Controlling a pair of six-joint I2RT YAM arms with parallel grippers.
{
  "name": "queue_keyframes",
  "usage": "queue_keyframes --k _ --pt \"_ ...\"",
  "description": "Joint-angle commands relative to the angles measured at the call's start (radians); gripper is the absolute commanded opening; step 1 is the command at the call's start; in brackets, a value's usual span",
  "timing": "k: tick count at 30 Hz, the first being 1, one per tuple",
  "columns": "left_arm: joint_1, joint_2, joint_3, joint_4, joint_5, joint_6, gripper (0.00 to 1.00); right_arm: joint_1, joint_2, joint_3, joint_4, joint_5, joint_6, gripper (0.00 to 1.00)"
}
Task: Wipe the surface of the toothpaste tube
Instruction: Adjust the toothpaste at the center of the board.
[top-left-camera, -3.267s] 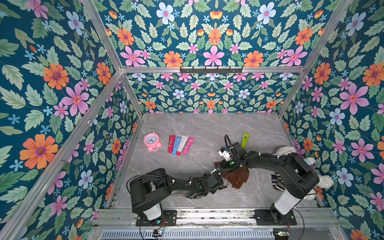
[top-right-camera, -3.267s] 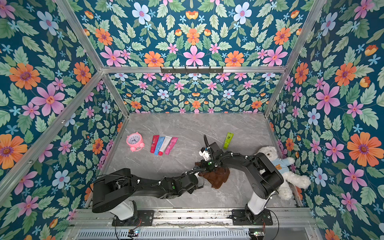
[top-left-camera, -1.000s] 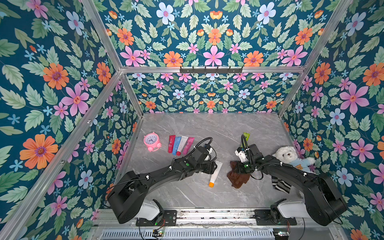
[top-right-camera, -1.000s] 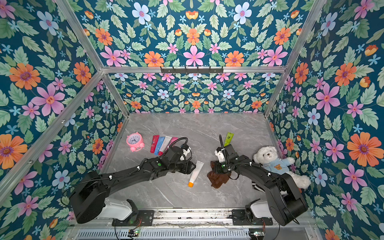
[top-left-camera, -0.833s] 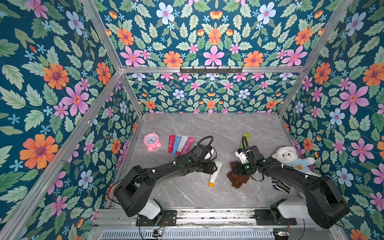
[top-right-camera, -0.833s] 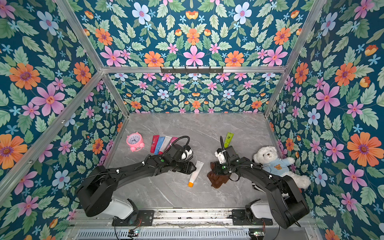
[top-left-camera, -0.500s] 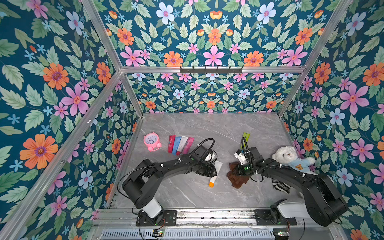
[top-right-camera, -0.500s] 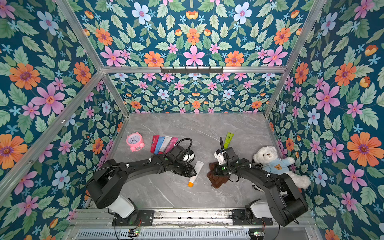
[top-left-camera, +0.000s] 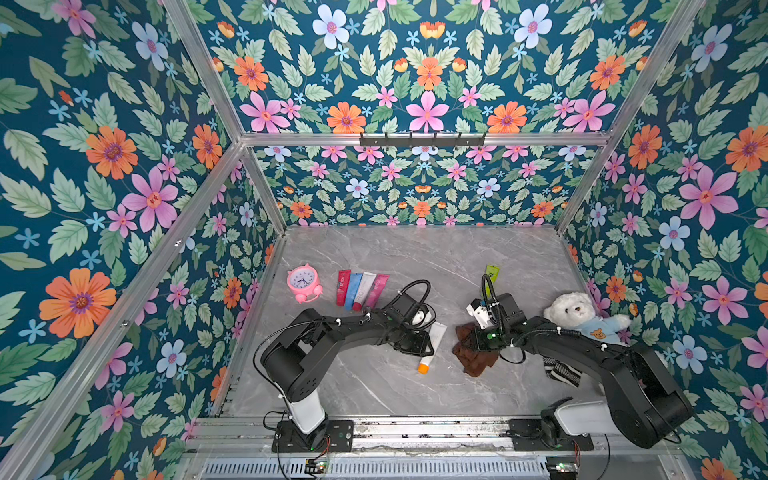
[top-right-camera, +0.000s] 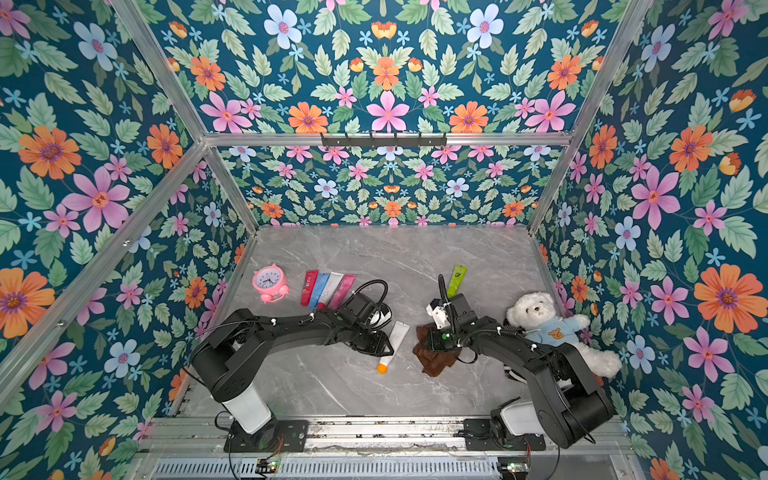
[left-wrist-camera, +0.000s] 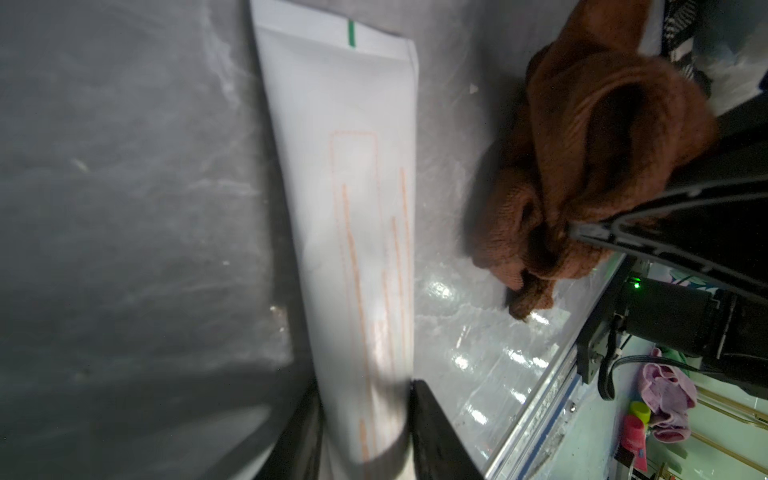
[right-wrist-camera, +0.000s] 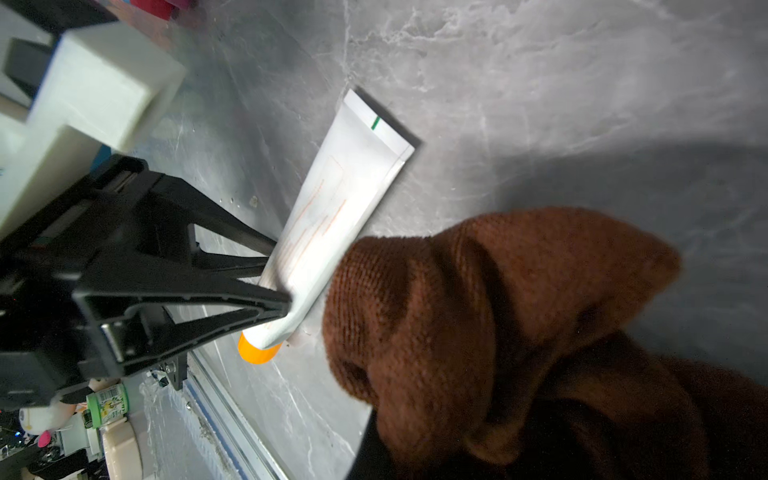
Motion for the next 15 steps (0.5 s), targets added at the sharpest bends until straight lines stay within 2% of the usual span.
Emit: queue_keyframes --k 1,4,7,10,15 --pt "0.001 0.018 0.008 -0.042 -0.061 0.018 0.2 0.001 0.001 0.004 0.006 -0.009 -0.002 0.0" --pt "0.0 0.017 0.029 -0.103 -0.105 0.036 0.19 0.0 0.003 0.005 0.008 -0.015 -0.006 0.0" --pt "0.0 -0.006 0.076 -0.219 -0.219 0.066 0.16 0.001 0.005 0.006 0.008 -0.012 -0.006 0.0" --pt "0.0 -0.034 0.129 -0.363 -0.395 0.09 0.15 0.0 0.014 0.007 0.013 -0.013 -0.008 0.0" --pt "0.001 -0.048 0.195 -0.543 -0.753 0.078 0.15 0.001 0.041 0.018 0.01 -0.024 -0.017 0.0"
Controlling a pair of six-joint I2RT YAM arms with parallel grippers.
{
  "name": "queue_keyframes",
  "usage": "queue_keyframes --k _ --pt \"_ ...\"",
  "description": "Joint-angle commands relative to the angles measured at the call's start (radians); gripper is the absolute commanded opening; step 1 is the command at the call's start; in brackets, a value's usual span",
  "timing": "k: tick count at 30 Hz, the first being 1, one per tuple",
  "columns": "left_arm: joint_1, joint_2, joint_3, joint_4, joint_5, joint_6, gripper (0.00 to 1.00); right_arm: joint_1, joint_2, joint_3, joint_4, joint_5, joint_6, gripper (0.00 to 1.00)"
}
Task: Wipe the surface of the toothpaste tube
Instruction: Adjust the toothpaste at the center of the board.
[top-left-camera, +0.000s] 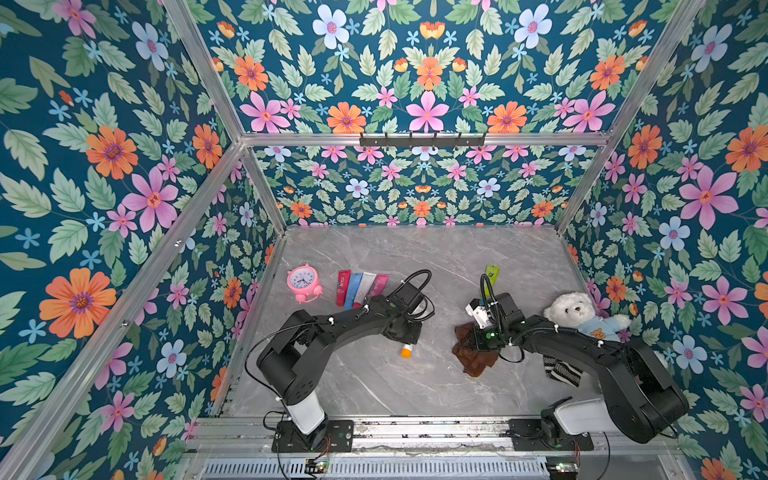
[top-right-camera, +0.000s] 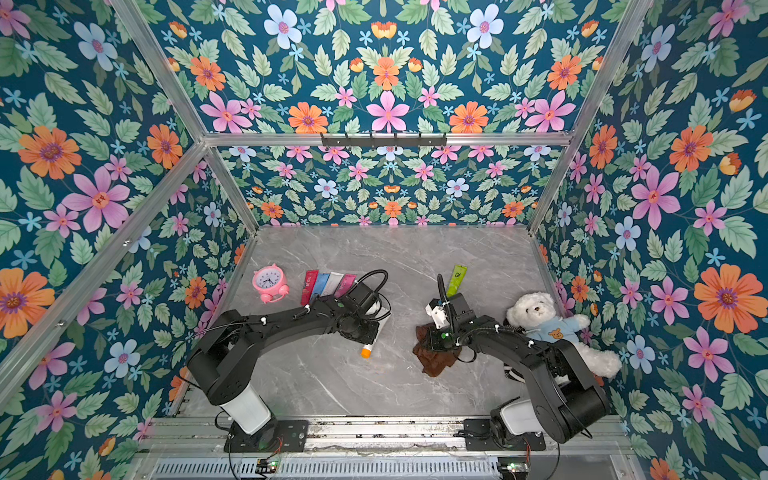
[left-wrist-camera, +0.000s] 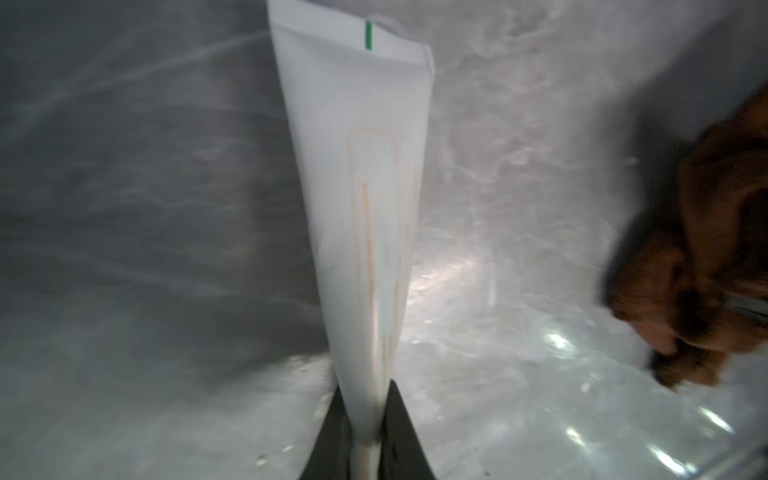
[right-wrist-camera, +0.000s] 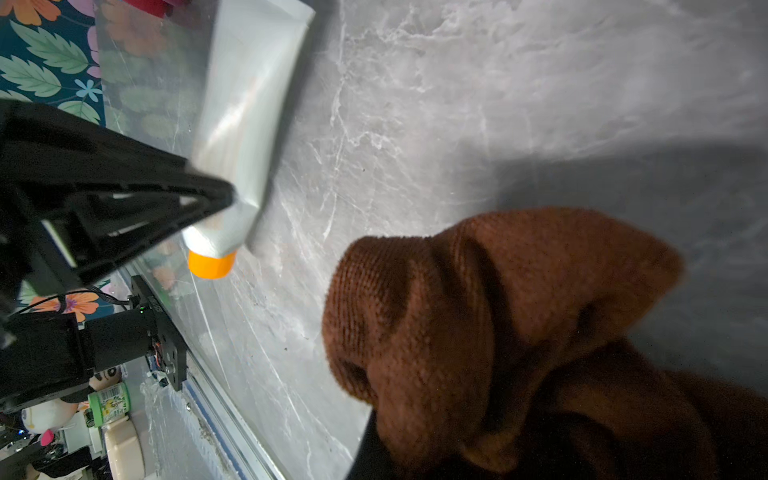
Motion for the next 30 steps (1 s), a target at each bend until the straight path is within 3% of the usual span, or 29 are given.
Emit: queue_keyframes --k 1,8,14,23,30 --pt "-0.001 0.0 0.026 -0.195 -0.348 -0.001 0.14 0.0 0.005 0.003 0.007 -0.017 -0.013 0.0" --pt "-0.002 0.105 0.079 -0.227 -0.562 -0.04 0.11 0.0 0.009 0.005 0.011 -0.016 -0.012 0.0" --pt "-0.046 0.207 0.142 -0.245 -0.612 -0.057 0.15 0.001 0.003 0.003 0.011 -0.008 -0.013 0.0" --pt "-0.158 0.246 0.194 -0.235 -0.543 -0.096 0.4 0.001 0.03 0.018 0.007 -0.004 -0.016 0.0" --pt "-0.206 0.12 0.114 -0.1 -0.457 -0.101 0.44 0.001 0.044 0.025 0.007 0.001 -0.017 0.0"
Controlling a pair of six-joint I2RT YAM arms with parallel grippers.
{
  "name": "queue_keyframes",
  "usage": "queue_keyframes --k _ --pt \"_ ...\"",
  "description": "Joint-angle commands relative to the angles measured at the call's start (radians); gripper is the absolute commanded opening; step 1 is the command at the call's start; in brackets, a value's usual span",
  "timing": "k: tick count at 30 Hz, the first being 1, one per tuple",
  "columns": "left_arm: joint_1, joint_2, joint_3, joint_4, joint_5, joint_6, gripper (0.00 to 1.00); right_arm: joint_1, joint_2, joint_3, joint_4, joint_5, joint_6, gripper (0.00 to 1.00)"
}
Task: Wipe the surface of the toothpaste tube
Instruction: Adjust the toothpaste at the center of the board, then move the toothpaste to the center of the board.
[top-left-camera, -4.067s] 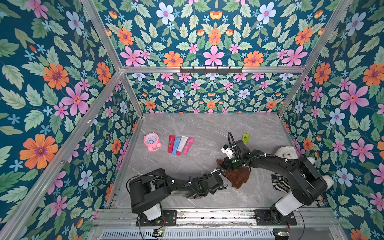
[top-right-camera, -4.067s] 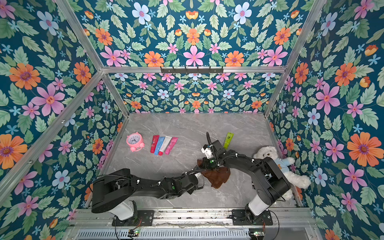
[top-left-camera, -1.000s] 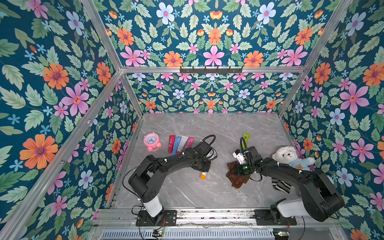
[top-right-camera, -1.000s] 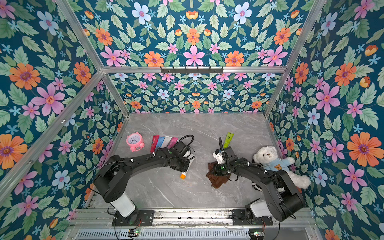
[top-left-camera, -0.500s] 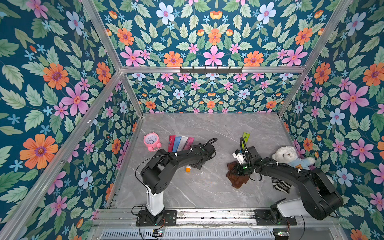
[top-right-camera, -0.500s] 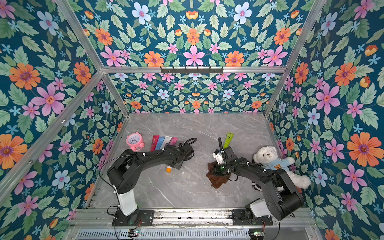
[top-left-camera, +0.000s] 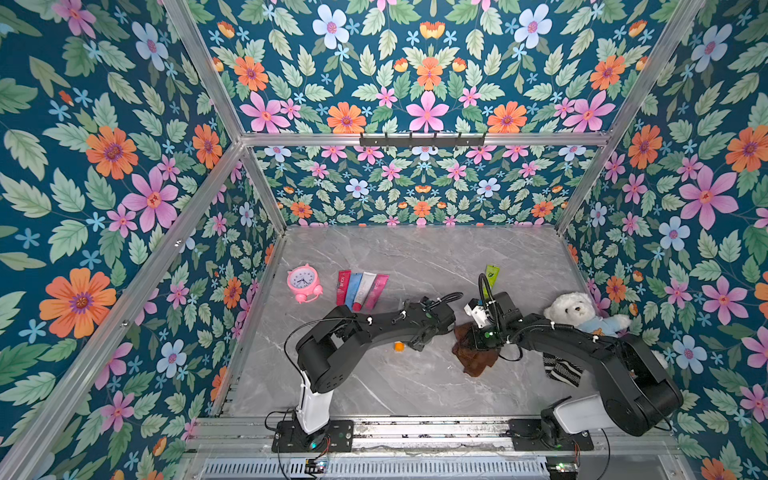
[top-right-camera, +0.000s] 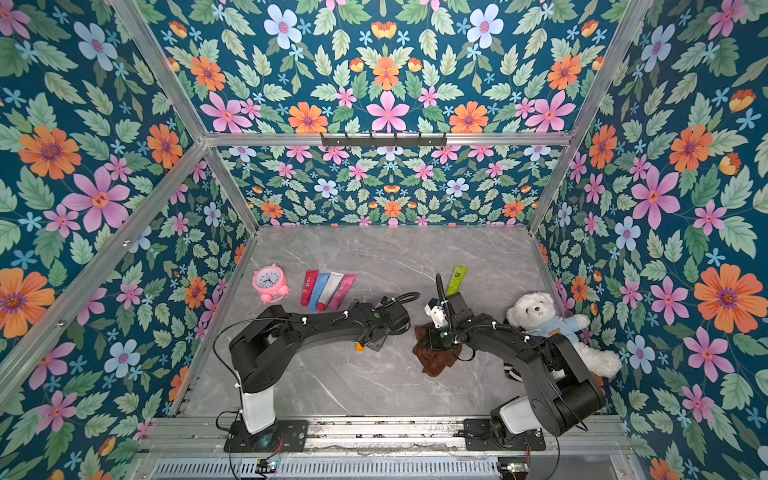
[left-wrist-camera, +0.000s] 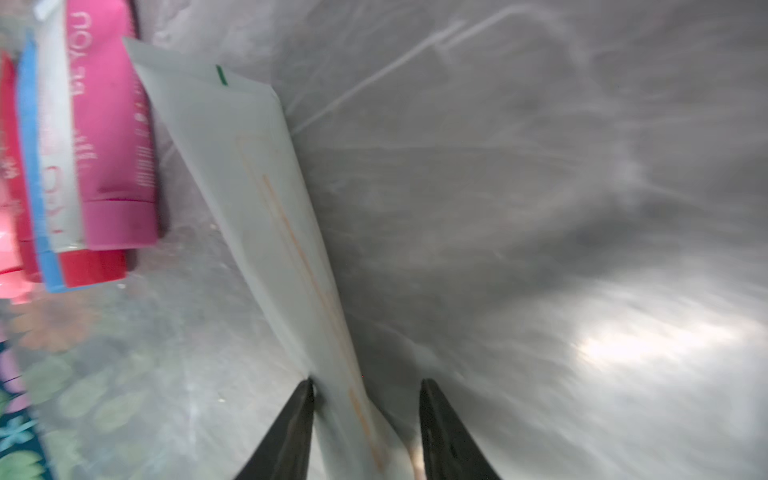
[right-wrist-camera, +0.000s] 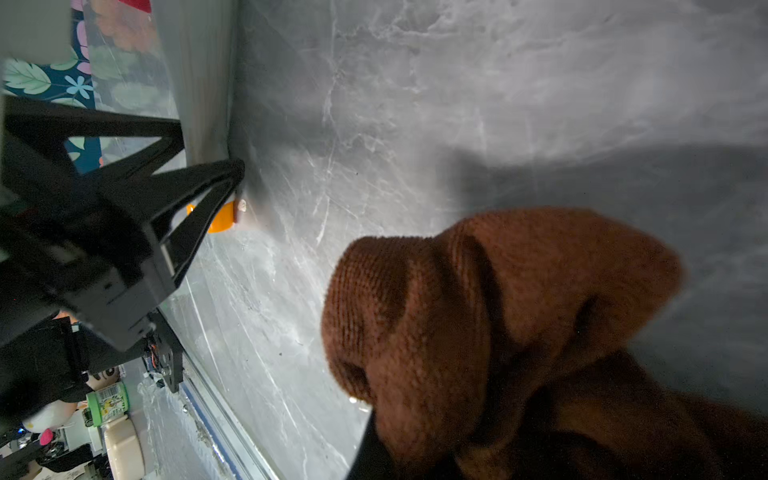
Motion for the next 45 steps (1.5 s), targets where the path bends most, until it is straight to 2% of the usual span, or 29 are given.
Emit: queue_keyframes --k 1,5,10,12,17,21,26,45 --pt "0.0 -0.101 -0.05 0.082 0.022 -0.034 0.45 0.001 0.016 0.012 0.003 -0.001 -0.015 0.0" --pt "0.026 -0.274 -0.156 0.173 0.016 -0.05 0.47 0.001 0.024 0.015 0.003 -0.004 -0.016 0.0" --pt "0.131 -0.451 -0.355 0.354 0.167 -0.084 0.48 0.001 0.024 0.015 0.003 -0.004 -0.017 0.0" --pt "0.157 -0.484 -0.415 0.41 0.227 -0.101 0.5 0.001 0.027 0.017 0.003 -0.004 -0.016 0.0" --pt "0.159 -0.541 -0.559 0.57 0.344 -0.182 0.62 0.0 0.037 0.021 0.003 -0.008 -0.016 0.0" --pt "0.173 -0.566 -0.623 0.654 0.32 -0.22 0.62 0.0 0.04 0.023 0.005 -0.011 -0.017 0.0" --pt "0.267 -0.55 -0.662 0.749 0.385 -0.21 0.62 0.001 0.04 0.022 0.005 -0.014 -0.018 0.0" --pt "0.274 -0.348 -0.551 0.721 0.445 -0.137 0.6 0.0 0.043 0.025 0.003 -0.024 -0.021 0.0"
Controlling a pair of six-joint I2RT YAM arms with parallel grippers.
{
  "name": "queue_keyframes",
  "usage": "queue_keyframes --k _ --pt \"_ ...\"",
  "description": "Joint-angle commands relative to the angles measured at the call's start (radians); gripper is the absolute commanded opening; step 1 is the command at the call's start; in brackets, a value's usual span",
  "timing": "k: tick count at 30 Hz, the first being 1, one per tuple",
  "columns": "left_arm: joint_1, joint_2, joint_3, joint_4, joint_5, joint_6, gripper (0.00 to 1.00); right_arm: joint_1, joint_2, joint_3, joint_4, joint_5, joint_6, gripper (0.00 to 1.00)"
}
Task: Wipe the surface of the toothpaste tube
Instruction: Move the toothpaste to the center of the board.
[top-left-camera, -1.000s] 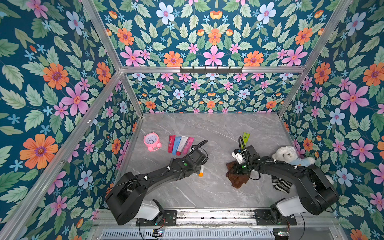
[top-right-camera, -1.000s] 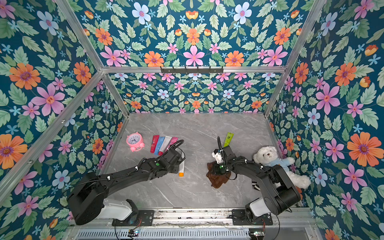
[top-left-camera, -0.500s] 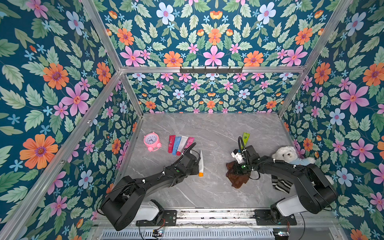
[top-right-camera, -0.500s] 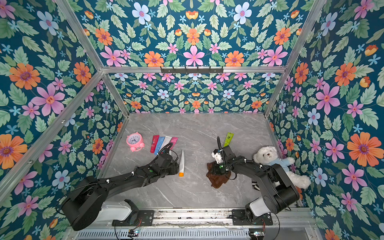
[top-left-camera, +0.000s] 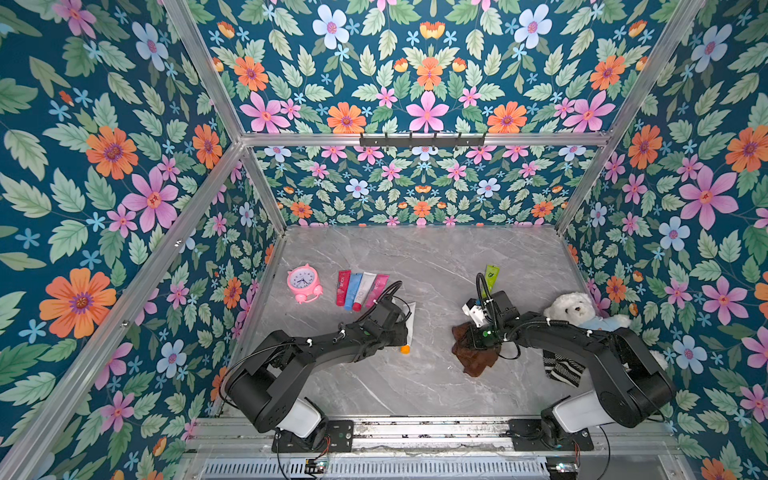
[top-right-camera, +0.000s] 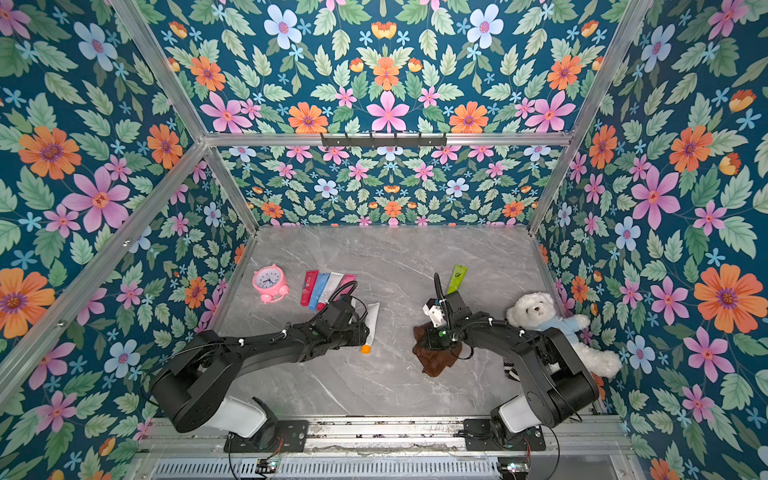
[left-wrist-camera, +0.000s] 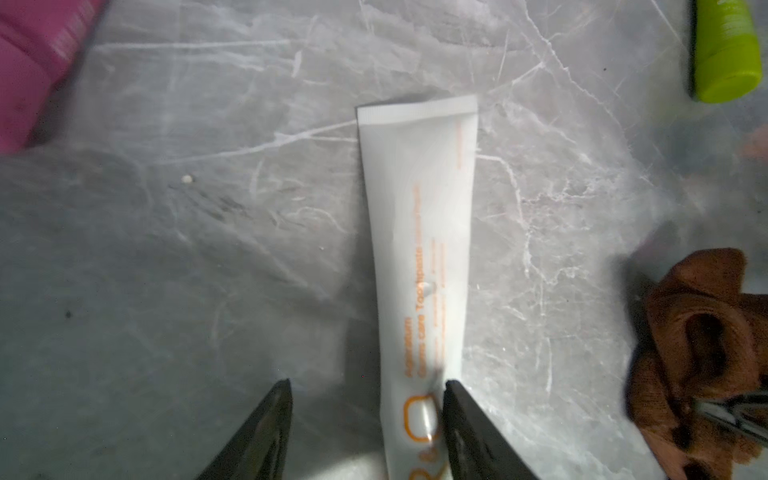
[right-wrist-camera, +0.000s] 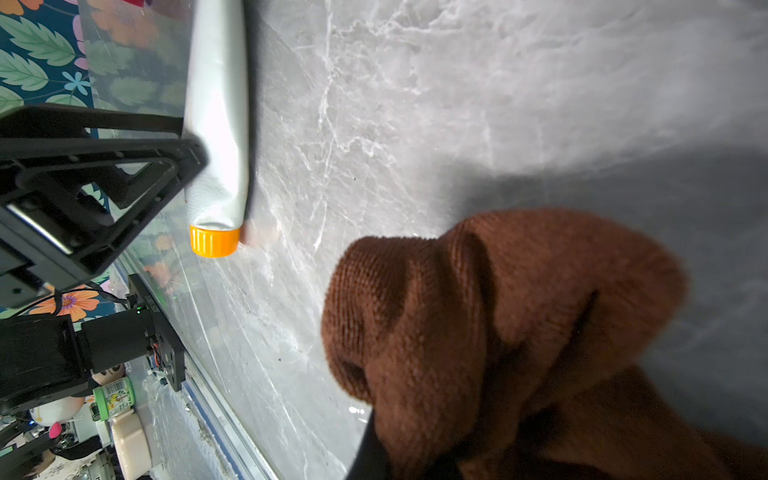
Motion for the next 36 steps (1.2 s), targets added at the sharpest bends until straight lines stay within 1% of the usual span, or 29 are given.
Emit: queue_keyframes --k 1,4,9,16,21,22,24,27,31,36 --pt "-0.003 0.011 0.016 -0.022 0.001 0.014 0.6 0.001 0.003 0.007 -0.002 -0.008 -0.017 0.0" --pt "-0.016 0.014 0.048 -0.05 -0.013 0.027 0.6 0.001 0.005 0.007 -0.002 -0.01 -0.017 0.0" --pt "-0.08 0.008 0.096 -0.139 -0.078 0.048 0.62 0.001 0.007 0.008 -0.003 -0.011 -0.018 0.0" --pt "-0.173 -0.061 0.037 -0.218 -0.161 0.005 0.65 0.0 0.015 0.012 -0.001 -0.015 -0.018 0.0" --pt "-0.196 -0.062 0.002 -0.222 -0.187 -0.005 0.65 0.001 0.014 0.012 -0.003 -0.014 -0.018 0.0" --pt "-0.198 -0.055 0.0 -0.214 -0.187 -0.002 0.64 0.001 0.014 0.012 -0.004 -0.014 -0.018 0.0" --pt "-0.203 -0.041 -0.001 -0.191 -0.187 0.006 0.53 0.001 0.013 0.012 -0.004 -0.015 -0.018 0.0" --pt "-0.214 -0.009 0.01 -0.161 -0.19 0.039 0.39 0.001 -0.003 0.005 0.003 -0.019 -0.017 0.0" --pt "-0.24 0.022 0.033 -0.17 -0.186 0.121 0.29 0.001 -0.045 -0.008 0.011 -0.043 -0.019 0.0" --pt "-0.316 -0.009 0.028 -0.166 -0.211 0.22 0.18 0.005 -0.128 -0.004 0.03 -0.097 0.001 0.0"
